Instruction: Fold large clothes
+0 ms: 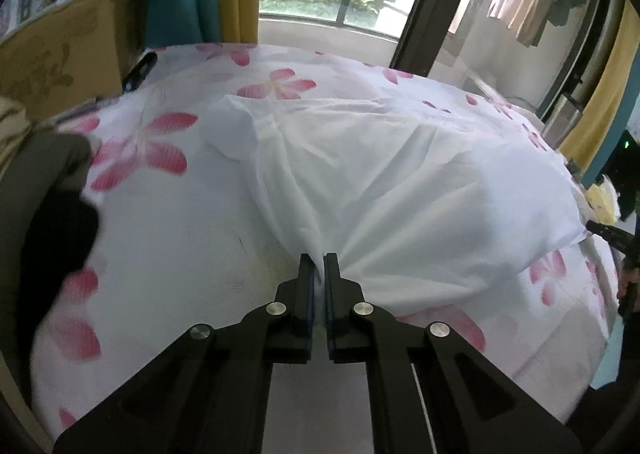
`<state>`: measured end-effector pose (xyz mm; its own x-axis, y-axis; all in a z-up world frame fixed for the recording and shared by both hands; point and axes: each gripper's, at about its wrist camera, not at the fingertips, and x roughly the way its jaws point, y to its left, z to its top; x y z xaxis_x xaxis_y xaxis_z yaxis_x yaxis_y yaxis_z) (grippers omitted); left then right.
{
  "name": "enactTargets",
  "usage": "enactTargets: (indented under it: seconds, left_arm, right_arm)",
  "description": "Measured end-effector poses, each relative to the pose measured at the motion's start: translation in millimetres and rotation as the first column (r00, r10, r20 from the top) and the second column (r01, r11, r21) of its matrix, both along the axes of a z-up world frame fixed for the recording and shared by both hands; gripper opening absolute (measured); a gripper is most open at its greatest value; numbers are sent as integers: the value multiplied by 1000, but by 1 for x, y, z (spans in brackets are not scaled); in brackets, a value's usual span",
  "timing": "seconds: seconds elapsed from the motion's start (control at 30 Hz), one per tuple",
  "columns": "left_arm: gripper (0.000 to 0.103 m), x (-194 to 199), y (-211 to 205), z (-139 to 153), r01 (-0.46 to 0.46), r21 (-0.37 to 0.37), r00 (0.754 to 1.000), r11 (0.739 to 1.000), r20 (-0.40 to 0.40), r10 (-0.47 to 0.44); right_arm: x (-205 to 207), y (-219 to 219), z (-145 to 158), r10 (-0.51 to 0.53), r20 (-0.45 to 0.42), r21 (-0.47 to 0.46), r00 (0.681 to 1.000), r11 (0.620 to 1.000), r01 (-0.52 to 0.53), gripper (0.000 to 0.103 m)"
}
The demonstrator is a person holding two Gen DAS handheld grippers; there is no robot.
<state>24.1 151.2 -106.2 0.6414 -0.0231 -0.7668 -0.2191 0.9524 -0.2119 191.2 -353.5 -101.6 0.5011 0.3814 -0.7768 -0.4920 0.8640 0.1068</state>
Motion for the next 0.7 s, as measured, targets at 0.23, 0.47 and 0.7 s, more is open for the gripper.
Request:
enactTargets:
  seconds: [0.23, 0.47, 0.7]
  left_arm:
    - [6, -25, -20, 2, 36, 3, 998, 999, -42, -36]
    - [22, -39, -20, 10, -27, 27, 999, 999, -46, 28]
    - [44, -20, 1, 35, -69, 81, 998, 994, 9, 68]
  right_arm:
    - [-24, -19, -11, -33, -16, -25, 999, 999, 33, 10]
    - [-25, -31, -6, -62, 10, -77, 998, 995, 63, 56]
    - [-11, -44, 7, -153, 44, -3, 987, 988, 153, 60]
